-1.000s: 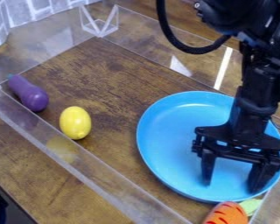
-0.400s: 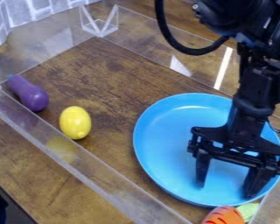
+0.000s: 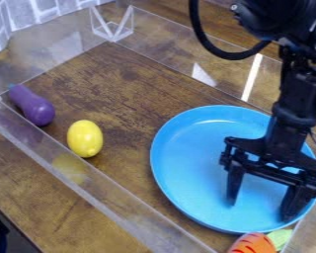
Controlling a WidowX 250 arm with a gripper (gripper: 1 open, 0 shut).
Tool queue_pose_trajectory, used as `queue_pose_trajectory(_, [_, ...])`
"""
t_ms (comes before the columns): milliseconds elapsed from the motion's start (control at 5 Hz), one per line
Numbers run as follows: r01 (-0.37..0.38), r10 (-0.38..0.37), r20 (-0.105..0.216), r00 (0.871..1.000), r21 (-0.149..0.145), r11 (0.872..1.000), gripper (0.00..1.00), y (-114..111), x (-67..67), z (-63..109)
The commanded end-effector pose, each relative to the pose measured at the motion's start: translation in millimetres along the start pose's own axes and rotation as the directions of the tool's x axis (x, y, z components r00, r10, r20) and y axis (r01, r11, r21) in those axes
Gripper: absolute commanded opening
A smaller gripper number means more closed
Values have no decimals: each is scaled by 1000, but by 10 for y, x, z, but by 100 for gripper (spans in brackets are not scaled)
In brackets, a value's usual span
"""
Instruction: Move the carrot to the right side
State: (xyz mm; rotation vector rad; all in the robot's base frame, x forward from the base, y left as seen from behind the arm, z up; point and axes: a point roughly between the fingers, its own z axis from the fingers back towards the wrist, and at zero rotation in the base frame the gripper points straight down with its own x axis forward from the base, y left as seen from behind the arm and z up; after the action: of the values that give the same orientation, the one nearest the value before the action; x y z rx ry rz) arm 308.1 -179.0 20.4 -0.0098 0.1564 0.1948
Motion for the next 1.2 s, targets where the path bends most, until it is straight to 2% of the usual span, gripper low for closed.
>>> queue_pose_trajectory(0, [23,-23,19,1000,-4,1000,100,-71,37,8])
queue_pose_trajectory(200, [-1,1,30,1000,-1,1000,100,-46,117,25])
queue_pose_trajectory(800, [19,-20,62,998,19,1000,100,156,367,198])
queue_pose_trajectory(1000, [-2,0,67,998,19,1000,100,208,423,180])
